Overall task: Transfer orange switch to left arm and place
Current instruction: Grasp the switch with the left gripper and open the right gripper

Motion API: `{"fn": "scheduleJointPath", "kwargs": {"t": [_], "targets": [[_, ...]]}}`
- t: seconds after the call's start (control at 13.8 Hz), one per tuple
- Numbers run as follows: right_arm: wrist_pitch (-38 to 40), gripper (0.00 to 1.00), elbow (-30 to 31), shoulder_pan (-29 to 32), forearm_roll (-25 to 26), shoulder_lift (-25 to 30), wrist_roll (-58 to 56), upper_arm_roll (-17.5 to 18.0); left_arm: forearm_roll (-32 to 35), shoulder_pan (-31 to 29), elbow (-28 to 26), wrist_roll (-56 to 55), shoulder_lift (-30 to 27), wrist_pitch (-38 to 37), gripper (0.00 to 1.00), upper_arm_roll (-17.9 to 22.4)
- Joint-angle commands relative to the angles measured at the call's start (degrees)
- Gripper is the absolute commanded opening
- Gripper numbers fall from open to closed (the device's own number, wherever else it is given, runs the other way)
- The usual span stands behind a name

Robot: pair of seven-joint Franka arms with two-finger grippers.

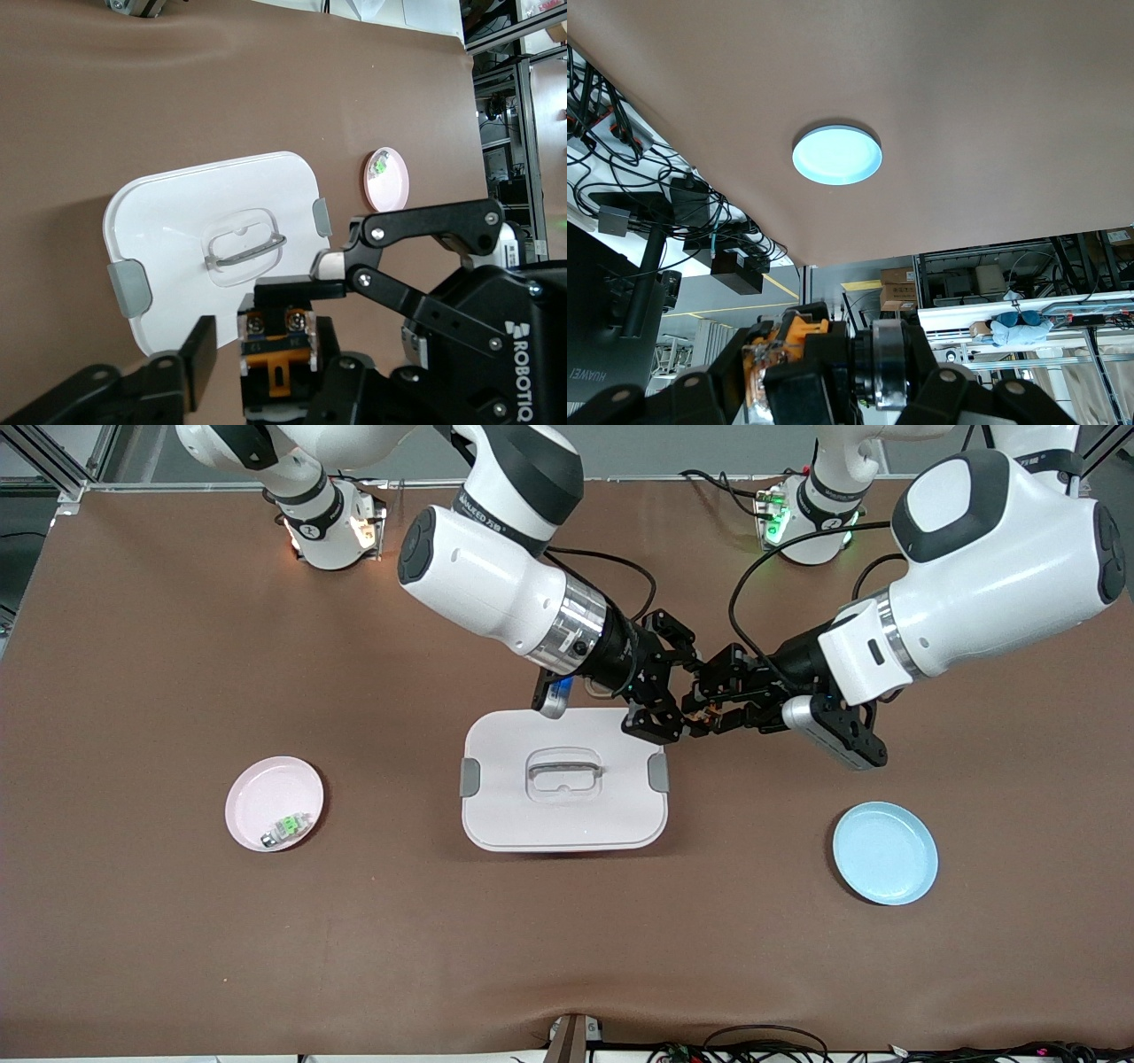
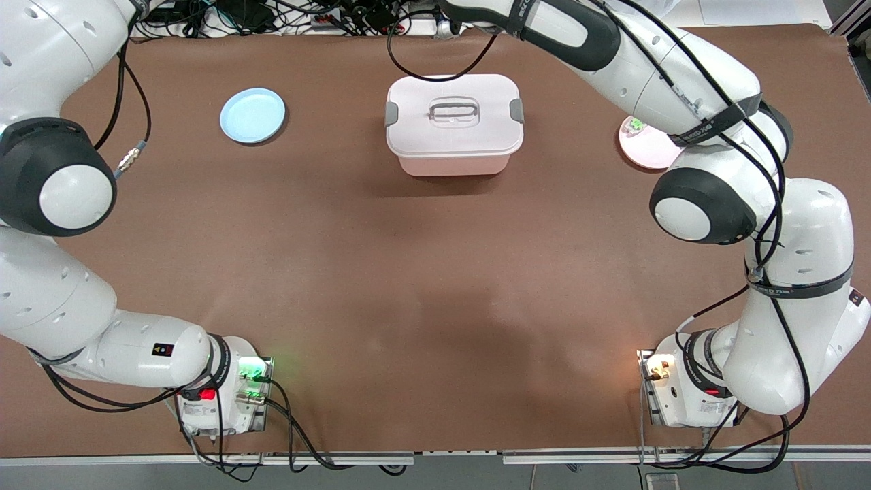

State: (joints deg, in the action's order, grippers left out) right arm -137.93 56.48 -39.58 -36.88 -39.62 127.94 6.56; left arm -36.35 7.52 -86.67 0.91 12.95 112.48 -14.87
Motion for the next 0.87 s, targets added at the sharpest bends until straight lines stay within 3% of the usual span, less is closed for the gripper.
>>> {"fn": "scheduleJointPath", "kwargs": {"t": [0.0, 0.29, 0.43, 0.65, 0.8], "targets": [[-1.5, 0.00, -2.5, -0.8, -0.6, -1.6, 1.3, -0.5, 0.0, 0.4, 0.3, -0.6, -0.3, -0.2, 0.00, -0.1], [-1.7, 0.00, -2.5, -0.8, -0.6, -1.6, 2.3, -0.5, 0.1, -0.2, 0.4, -0.6, -0.4, -0.2, 0.00, 0.0], [-2.6, 1.00, -2.5, -0.8, -0.6, -1.7, 2.3, -0.7, 1.5, -0.5, 0.5, -0.6, -0.4, -0.2, 0.00, 0.4], [-1.9, 1.00, -2.5, -0.5, 0.0, -1.7, 0.2, -0.9, 6.1, -1.0, 0.6, -0.4, -0.6, -0.2, 0.00, 1.1], [3.9, 1.00, -2.5, 1.5, -0.1, -1.4, -5.7, -0.5, 8.3, -3.1, 0.6, 0.0, -0.6, -1.3, 0.00, 1.7]]}}
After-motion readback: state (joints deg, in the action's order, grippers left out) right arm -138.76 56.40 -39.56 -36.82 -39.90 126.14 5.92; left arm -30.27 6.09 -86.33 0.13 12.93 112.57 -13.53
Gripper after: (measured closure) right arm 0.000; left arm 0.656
